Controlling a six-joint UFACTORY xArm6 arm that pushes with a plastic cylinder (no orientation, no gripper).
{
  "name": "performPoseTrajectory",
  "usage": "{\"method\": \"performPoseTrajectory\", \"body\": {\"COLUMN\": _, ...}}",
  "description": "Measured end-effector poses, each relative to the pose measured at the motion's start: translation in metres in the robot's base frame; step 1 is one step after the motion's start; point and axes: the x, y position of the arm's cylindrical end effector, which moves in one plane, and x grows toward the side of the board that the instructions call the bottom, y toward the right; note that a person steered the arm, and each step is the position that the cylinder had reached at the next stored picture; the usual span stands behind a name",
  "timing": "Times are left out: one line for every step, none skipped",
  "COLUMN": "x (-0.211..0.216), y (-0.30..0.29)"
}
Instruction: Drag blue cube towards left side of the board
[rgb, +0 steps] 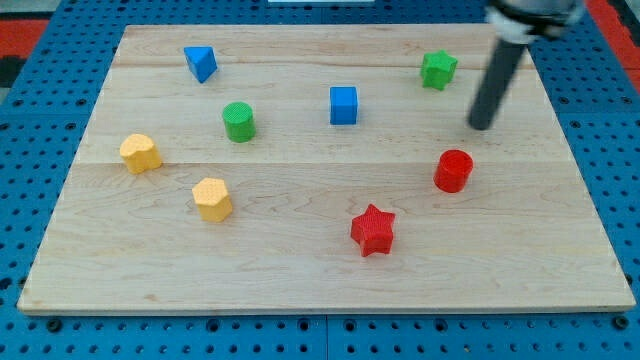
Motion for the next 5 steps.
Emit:
{"method": "performPoseTrajectory", "body": {"x": 0.000, "y": -0.043}}
{"method": "performPoseTrajectory", "body": {"x": -0.003, "y": -0.066}}
{"method": "performPoseTrajectory", "body": {"x": -0.007, "y": -0.083}}
{"method": "performPoseTrajectory", "body": {"x": -0.007, "y": -0.087}}
{"method": "performPoseTrajectory", "body": {"x": -0.011, "y": -0.093}}
